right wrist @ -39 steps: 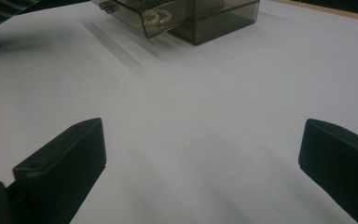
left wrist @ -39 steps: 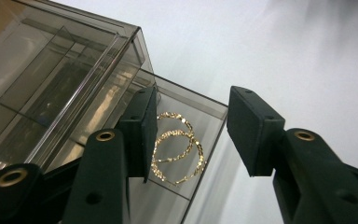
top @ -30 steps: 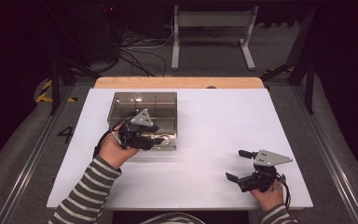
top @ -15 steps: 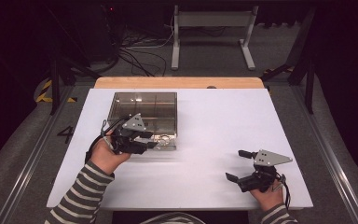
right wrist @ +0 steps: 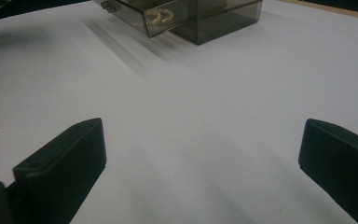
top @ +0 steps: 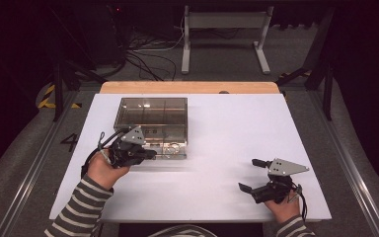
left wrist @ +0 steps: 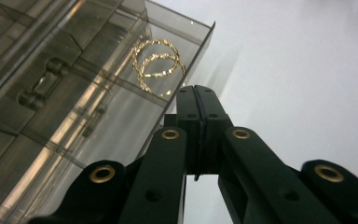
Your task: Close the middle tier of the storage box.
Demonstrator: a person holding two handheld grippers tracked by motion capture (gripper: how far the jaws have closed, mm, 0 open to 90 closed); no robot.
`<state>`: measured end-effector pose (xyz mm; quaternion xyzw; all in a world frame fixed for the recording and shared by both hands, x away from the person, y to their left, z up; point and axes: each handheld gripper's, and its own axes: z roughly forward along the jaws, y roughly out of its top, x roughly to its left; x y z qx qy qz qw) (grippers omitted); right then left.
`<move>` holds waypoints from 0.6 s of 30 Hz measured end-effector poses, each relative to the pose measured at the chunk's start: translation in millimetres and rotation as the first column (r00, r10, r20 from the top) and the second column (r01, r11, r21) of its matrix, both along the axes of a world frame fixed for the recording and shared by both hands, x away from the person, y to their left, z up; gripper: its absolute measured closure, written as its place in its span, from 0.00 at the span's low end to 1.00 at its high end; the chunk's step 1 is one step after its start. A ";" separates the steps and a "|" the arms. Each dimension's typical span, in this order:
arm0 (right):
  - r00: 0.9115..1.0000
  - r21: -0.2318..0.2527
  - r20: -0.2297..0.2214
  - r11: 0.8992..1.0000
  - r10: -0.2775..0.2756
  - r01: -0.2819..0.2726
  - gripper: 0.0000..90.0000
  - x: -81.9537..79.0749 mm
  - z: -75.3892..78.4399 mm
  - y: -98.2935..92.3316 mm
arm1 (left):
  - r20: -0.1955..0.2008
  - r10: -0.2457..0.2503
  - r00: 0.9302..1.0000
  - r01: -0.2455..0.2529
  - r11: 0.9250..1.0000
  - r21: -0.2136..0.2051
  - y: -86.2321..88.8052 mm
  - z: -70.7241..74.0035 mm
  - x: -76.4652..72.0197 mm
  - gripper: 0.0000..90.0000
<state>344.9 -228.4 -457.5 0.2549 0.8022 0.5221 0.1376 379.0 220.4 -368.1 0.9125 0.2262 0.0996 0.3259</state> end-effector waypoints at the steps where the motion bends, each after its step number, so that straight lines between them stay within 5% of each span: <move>1: 1.000 0.000 0.000 1.000 0.000 0.000 0.02 0.0 0.0 0.0 | 0.001 0.001 1.000 -0.001 1.000 0.006 0.2 -1.1 -0.8 1.00; 18: 1.000 -0.002 -0.003 1.000 0.003 -0.003 0.02 -0.2 0.1 0.4 | -0.024 0.049 0.999 -0.047 0.997 0.058 14.1 -23.1 -5.8 1.00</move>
